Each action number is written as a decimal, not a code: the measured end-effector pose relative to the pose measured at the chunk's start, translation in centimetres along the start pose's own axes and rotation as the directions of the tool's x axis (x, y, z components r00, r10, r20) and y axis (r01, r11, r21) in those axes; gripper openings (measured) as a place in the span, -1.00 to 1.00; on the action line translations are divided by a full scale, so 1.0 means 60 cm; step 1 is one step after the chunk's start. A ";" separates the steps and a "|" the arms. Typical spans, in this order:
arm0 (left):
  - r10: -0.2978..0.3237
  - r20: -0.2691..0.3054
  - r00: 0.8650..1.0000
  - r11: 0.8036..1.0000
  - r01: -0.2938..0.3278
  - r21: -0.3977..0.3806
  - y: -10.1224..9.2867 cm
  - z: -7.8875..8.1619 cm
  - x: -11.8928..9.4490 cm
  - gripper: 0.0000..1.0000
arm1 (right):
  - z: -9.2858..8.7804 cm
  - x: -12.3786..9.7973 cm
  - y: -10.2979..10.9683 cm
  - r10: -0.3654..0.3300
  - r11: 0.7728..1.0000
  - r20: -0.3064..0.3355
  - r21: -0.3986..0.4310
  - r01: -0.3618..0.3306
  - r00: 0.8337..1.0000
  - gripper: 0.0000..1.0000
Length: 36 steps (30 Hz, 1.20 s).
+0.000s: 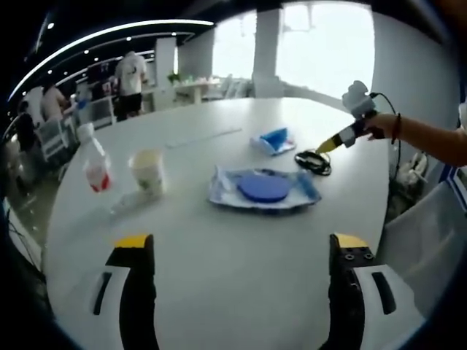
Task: Arrange the tabletop items into an orderly group along one side of the table until the central work area is clear of visible clutter.
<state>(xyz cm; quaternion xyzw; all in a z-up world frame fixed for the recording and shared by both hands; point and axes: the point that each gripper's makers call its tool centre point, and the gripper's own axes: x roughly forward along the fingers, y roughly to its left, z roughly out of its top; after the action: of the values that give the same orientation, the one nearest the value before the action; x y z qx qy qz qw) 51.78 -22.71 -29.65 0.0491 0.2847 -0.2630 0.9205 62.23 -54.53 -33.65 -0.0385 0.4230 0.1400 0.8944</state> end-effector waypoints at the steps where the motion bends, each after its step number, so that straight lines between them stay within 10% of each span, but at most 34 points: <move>1: 0.000 0.001 1.000 1.000 0.000 0.000 0.000 0.001 0.000 0.94 | -0.002 -0.001 0.007 0.010 1.000 -0.004 -0.005 -0.010 1.000 0.99; 36: -0.010 -0.034 0.999 0.998 0.008 -0.062 0.054 0.023 0.063 0.69 | -0.072 0.017 0.177 0.209 0.973 -0.031 -0.099 -0.211 0.978 0.82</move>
<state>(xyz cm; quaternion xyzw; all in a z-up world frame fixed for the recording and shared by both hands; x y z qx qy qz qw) 56.81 -21.99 -30.77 0.0240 0.3086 -0.2574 0.9154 56.62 -44.92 -36.64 -0.0406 0.4262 0.2546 0.8671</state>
